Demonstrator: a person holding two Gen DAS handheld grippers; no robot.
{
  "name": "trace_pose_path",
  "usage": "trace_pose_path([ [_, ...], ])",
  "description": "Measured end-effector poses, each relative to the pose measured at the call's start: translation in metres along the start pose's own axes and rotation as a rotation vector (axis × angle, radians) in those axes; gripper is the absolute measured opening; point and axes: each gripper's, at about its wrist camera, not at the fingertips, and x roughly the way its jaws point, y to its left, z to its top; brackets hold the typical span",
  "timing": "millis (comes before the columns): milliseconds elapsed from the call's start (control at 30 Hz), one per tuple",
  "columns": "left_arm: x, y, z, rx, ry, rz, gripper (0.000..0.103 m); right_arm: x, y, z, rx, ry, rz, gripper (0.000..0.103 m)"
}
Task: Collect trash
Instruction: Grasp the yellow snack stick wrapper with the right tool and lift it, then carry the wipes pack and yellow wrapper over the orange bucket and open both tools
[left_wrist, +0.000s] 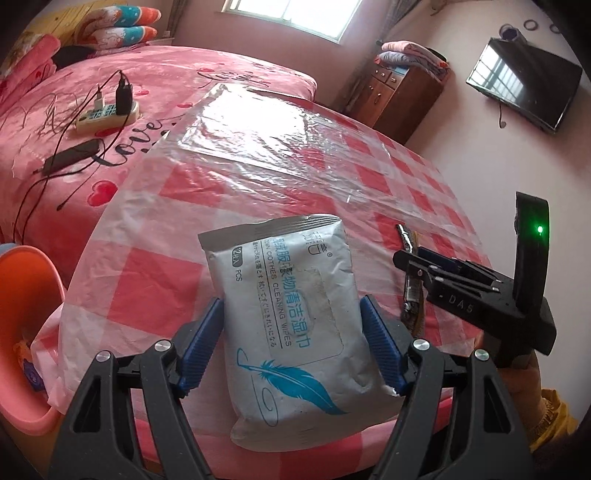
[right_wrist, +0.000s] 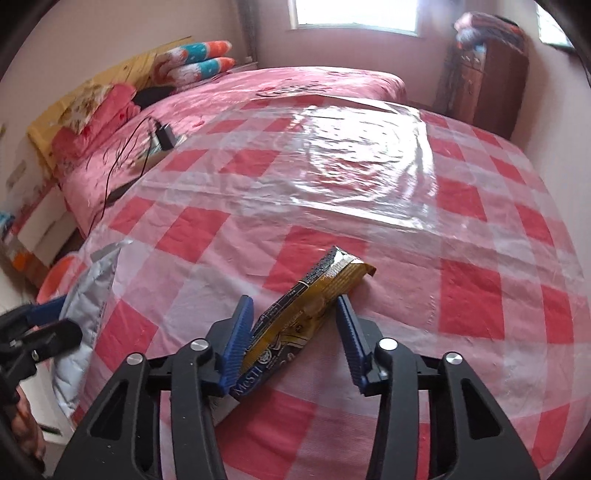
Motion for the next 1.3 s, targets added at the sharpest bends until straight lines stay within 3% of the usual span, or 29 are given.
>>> trace_pose_path([
  [133,-0.004,0.012,0.001,-0.017,-0.014,-0.013,0.075,0.004,0.015,0.001,-0.061,0.001,-0.033,0.035],
  [233,-0.008,0.020,-0.001,-0.035,-0.029,-0.013,0.075,0.006,0.024,0.002,-0.088,0.005,-0.031,0.019],
  [567,-0.021,0.049,-0.003,-0.098,-0.064,0.002,0.075,0.007,0.041,0.008,-0.127,0.006,-0.043,0.014],
  [900,-0.035,0.072,0.001,-0.136,-0.106,0.032,0.075,-0.003,0.056,0.024,-0.159,-0.047,-0.062,0.013],
  [1300,-0.052,0.090,0.003,-0.160,-0.153,0.083,0.075,-0.008,0.095,0.049,-0.245,-0.080,-0.015,0.013],
])
